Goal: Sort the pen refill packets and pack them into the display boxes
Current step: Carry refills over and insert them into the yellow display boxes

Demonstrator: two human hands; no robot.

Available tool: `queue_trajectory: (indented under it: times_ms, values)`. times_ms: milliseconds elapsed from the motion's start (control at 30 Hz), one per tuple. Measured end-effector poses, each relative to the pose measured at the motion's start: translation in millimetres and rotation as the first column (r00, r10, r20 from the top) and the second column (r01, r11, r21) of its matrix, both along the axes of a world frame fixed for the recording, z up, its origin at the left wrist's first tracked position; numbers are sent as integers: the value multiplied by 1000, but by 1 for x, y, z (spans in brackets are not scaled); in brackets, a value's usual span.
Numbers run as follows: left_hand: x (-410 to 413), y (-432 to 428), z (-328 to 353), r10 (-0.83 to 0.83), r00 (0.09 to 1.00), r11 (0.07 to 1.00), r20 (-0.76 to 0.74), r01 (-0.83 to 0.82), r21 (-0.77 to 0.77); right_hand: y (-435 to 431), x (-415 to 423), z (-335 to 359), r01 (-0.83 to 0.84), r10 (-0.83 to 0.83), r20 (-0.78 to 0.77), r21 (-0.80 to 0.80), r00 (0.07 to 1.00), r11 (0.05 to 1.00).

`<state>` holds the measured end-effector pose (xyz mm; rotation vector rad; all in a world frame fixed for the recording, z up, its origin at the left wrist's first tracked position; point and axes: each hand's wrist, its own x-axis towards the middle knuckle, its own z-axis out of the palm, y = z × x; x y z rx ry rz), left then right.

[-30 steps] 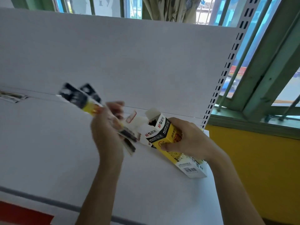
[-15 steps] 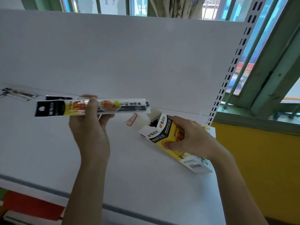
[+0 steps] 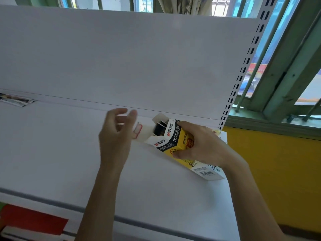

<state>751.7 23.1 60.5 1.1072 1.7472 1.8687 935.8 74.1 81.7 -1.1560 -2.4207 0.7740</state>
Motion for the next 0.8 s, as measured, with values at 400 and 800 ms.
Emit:
queue_trajectory:
  times_ms: [400, 800]
  values:
    - [-2, -4, -26, -262, 867, 959, -423, 185, -214, 14, -8, -18, 71, -66, 208, -17, 976, 997]
    - [-79, -87, -47, 113, 829, 919, -548, -296, -258, -13, -98, -38, -15, 42, -397, 71, 917, 997]
